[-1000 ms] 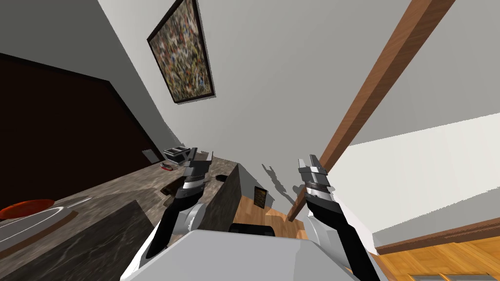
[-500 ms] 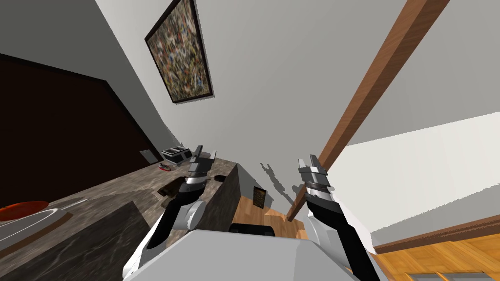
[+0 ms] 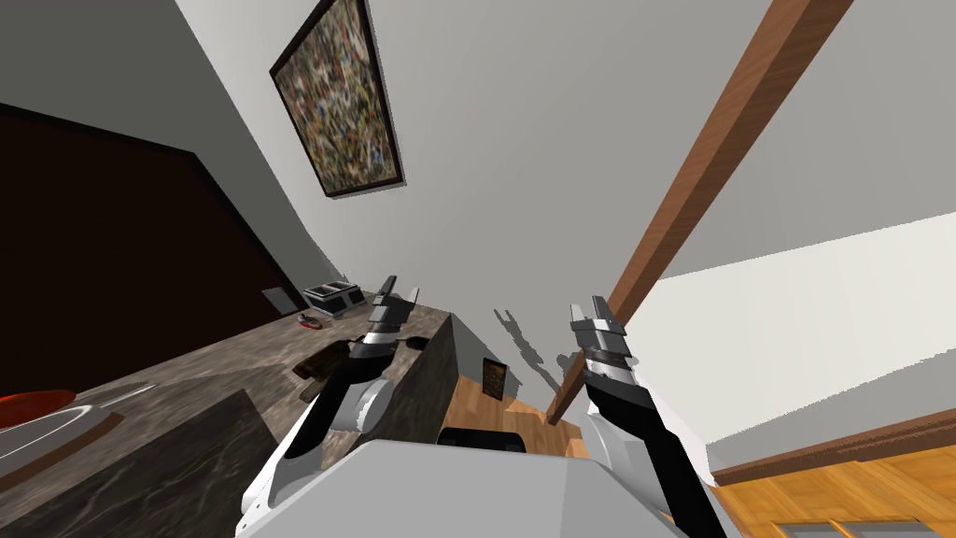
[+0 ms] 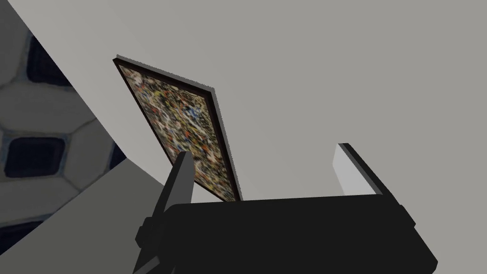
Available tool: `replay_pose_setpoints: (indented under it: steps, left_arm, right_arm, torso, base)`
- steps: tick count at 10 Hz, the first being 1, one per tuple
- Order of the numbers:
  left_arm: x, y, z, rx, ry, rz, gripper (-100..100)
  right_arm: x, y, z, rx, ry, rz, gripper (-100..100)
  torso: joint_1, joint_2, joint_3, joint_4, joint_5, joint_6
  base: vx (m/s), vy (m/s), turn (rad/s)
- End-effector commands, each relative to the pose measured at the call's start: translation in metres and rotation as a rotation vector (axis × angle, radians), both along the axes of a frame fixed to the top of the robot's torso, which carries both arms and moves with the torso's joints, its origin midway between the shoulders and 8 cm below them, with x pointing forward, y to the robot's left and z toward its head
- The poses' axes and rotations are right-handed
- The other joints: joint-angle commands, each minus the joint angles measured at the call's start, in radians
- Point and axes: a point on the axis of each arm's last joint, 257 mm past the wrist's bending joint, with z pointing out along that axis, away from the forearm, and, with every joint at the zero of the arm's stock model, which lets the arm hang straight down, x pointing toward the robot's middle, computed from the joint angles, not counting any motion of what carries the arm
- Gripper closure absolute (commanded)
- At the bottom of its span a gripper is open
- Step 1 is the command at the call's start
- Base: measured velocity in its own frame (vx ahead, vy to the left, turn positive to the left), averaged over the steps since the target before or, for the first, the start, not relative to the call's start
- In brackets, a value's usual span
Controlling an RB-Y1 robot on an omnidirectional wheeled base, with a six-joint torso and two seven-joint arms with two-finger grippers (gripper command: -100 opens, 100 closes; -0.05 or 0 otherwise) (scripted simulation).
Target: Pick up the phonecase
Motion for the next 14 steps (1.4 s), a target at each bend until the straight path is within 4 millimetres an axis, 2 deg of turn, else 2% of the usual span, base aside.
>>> replay_pose_setpoints:
  steps: [1,9,14]
  left_arm:
    - [0.008,-0.002,0.001,-0.003,0.025,-0.020,-100]
    - [0.038,-0.009,-0.014,-0.014,0.165,-0.061,-100]
    - [0.052,-0.010,-0.030,-0.016,0.254,-0.070,-100]
  right_arm:
    - [0.000,0.000,0.000,0.000,0.000,0.000,0]
    - [0.000,0.000,0.000,0.000,0.000,0.000,0]
    - [0.000,0.000,0.000,0.000,0.000,0.000,0]
  torso:
    - [0.000,0.000,0.000,0.000,0.000,0.000]
    - [0.001,0.000,0.000,0.000,0.000,0.000]
    - [0.001,0.000,0.000,0.000,0.000,0.000]
  base:
    - [0.018,-0.030,-0.019]
    - [0.012,-0.021,-0.009]
    - [0.010,-0.016,-0.006]
